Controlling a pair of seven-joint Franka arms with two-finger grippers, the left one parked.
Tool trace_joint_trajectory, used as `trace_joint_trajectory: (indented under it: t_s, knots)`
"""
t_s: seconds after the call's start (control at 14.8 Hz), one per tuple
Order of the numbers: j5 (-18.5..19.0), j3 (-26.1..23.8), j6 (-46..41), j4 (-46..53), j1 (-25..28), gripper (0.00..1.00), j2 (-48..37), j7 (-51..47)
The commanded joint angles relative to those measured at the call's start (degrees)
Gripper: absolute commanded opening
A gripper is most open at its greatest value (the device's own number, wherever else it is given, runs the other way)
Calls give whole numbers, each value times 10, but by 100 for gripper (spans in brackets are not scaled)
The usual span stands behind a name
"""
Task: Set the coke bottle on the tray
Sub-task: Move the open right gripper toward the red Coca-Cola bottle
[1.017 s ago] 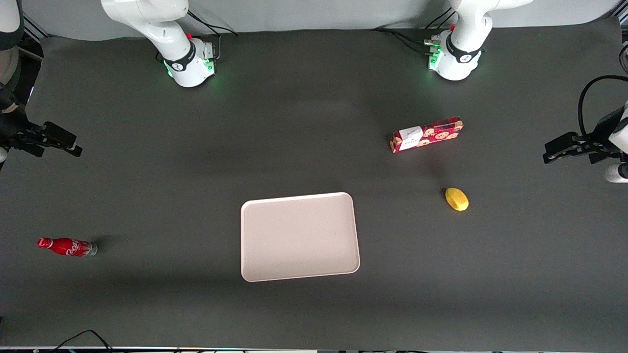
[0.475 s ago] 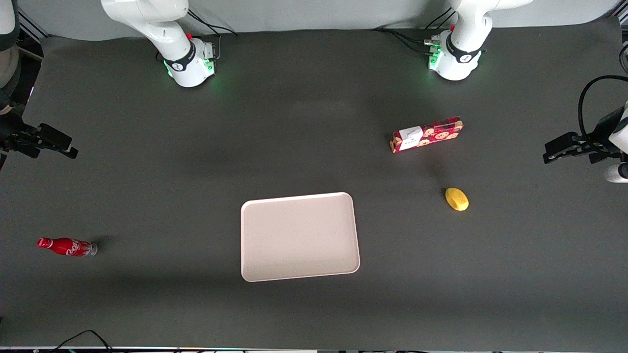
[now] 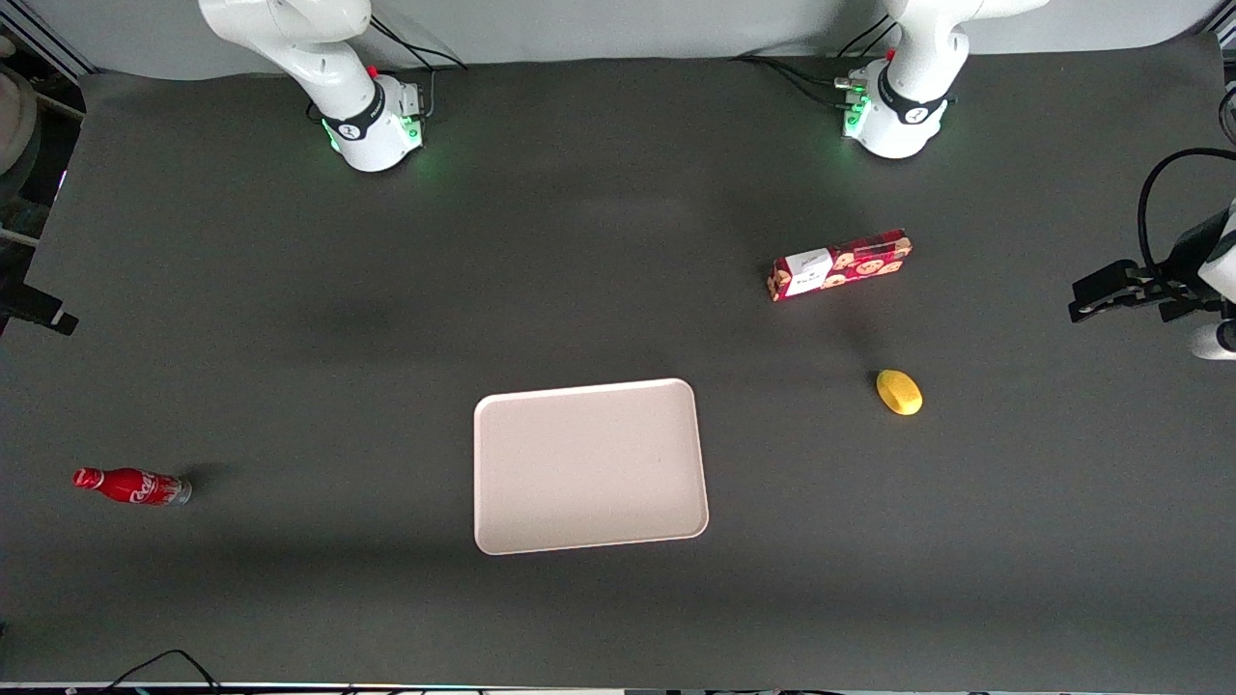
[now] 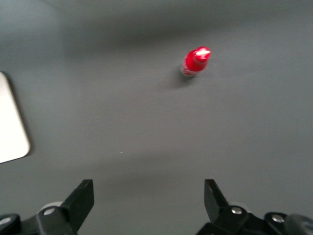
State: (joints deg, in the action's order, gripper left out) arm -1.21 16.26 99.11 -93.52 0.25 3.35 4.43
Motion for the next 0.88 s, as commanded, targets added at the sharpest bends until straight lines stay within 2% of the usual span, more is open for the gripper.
trace_joint_trajectory:
  t_s: [0.0, 0.47, 0.81]
  knots:
    - [4, 33, 16, 57, 1, 100, 90, 37]
    - [0, 64, 136, 57, -3, 100, 189, 40]
    - [-41, 67, 193, 73, -26, 100, 254, 40]
